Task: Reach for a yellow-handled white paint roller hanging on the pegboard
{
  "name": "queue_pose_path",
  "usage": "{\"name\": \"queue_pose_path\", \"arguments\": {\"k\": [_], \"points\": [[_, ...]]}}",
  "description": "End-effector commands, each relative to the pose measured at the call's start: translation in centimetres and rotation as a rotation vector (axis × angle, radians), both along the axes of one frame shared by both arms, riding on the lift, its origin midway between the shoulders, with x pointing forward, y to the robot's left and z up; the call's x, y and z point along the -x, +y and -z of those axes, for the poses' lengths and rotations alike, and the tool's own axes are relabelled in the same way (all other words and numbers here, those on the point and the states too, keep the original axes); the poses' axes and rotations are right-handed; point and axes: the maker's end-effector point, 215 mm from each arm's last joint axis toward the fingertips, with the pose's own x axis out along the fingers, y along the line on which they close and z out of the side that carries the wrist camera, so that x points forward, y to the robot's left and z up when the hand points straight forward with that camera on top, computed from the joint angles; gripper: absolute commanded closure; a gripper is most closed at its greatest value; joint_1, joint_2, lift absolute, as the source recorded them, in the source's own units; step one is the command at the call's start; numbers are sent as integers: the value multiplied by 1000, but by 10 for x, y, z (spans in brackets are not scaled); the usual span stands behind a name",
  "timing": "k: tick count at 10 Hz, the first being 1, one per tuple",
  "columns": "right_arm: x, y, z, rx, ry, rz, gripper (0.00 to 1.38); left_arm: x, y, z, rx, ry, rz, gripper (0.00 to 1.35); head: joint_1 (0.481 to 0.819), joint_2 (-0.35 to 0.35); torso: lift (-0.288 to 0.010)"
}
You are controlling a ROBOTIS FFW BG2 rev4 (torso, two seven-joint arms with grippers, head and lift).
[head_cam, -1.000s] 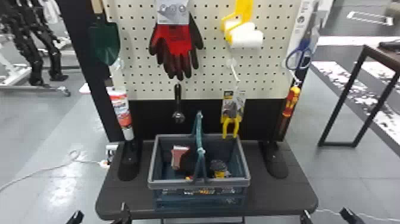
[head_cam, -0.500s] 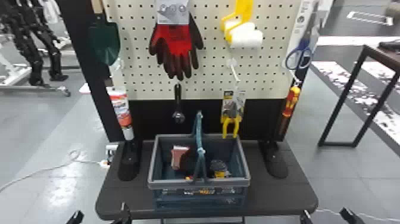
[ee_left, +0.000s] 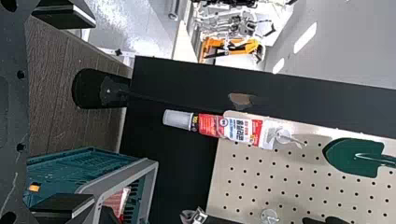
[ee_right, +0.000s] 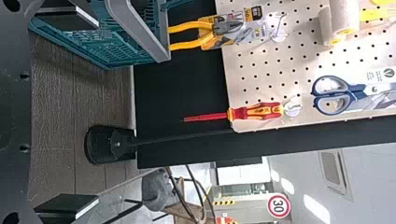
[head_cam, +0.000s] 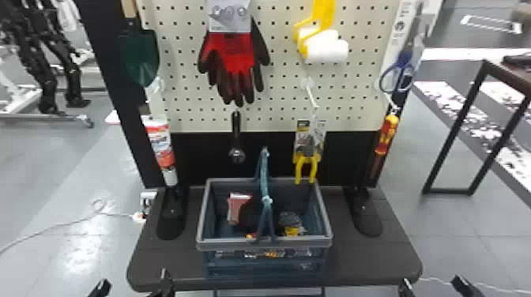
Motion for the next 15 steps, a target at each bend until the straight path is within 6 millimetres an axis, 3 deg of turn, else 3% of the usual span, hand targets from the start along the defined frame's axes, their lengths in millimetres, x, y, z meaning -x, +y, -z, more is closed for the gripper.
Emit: {"name": "queue_pose_path", "arguments": {"k": [1,15], "points": [[0,1,0,-5,0,2,-1,0,0,0,0,0,0,-2,549,0,-100],[0,1,0,-5,0,2,-1,0,0,0,0,0,0,-2,549,0,-100]]}}
